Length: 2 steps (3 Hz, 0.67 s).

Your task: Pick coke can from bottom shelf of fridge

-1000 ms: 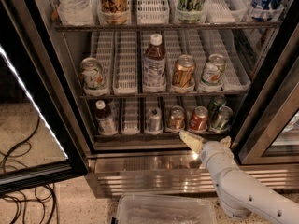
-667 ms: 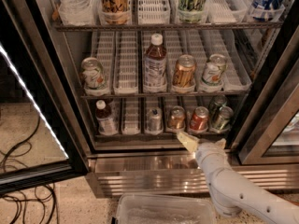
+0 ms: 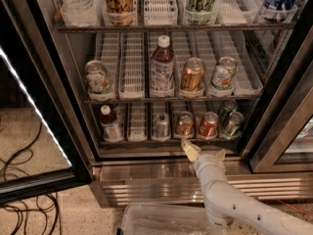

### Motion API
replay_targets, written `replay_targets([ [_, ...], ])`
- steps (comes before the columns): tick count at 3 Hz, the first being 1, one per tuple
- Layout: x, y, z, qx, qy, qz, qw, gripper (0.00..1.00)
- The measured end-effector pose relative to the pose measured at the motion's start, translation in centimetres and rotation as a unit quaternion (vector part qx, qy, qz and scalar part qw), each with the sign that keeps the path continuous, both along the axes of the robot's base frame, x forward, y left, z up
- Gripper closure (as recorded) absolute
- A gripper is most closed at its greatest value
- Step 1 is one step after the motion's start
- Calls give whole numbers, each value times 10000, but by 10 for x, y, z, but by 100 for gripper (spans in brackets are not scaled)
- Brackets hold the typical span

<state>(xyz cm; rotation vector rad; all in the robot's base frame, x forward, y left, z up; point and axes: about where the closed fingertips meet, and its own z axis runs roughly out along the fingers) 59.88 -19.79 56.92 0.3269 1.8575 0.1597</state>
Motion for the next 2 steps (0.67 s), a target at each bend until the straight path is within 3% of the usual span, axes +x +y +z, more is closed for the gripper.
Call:
replay_targets([
  [1,4,0,-10,-34,-59,-187,9998,11],
  [2,5,-4,-16,-247,-188,-416,9987,27],
])
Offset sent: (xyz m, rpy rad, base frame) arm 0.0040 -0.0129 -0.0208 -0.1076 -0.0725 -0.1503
